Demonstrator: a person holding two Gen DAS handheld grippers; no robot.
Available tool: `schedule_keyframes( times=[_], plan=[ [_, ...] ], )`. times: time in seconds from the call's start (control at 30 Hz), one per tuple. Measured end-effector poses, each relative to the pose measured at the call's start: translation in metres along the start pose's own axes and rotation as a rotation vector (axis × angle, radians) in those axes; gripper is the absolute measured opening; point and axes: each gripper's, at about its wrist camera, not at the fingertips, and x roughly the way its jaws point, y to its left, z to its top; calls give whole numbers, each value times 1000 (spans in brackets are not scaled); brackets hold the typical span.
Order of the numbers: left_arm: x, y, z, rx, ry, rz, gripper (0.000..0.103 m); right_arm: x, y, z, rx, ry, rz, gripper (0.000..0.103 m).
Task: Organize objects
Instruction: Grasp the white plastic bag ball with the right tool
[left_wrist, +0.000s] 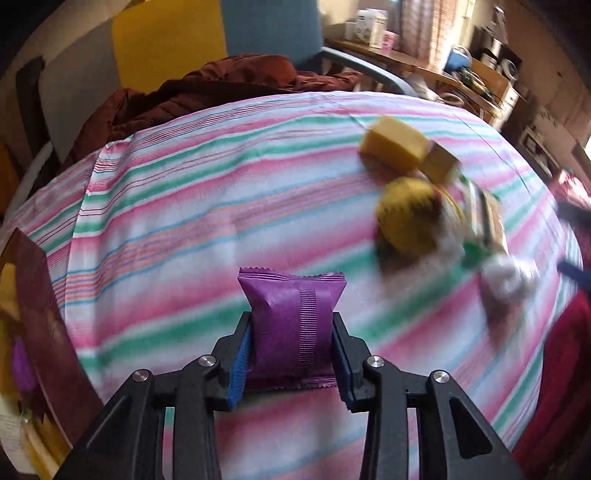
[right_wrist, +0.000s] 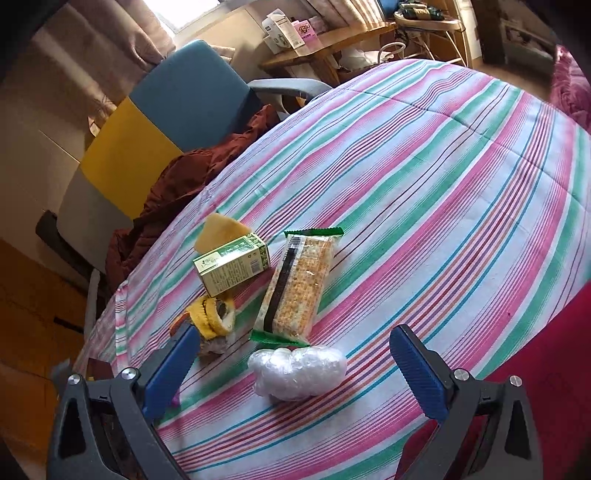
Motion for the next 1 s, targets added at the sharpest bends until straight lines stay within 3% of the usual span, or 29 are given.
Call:
schedule_keyframes(
  times=[0.13, 0.27, 0.5, 0.67, 1.0],
  plan=[
    [-10, -9, -21, 37, -39, -6, 39, 0, 2, -2, -14, -12, -34, 103],
    [-12, -3, -27, 7, -57, -36, 39, 2, 15, -6, -94, -15, -101, 102],
    [-13, -3, -35, 10, -107, -57, 39, 9, 21, -7, -148, 0, -182, 85],
    [-14, 1, -38, 1, -116, -79, 39, 20, 28, -12, -182, 69, -175, 84],
    [-16, 3, -41, 0, -112, -92, 39, 42, 34, -21, -261, 154, -256, 84]
  ],
)
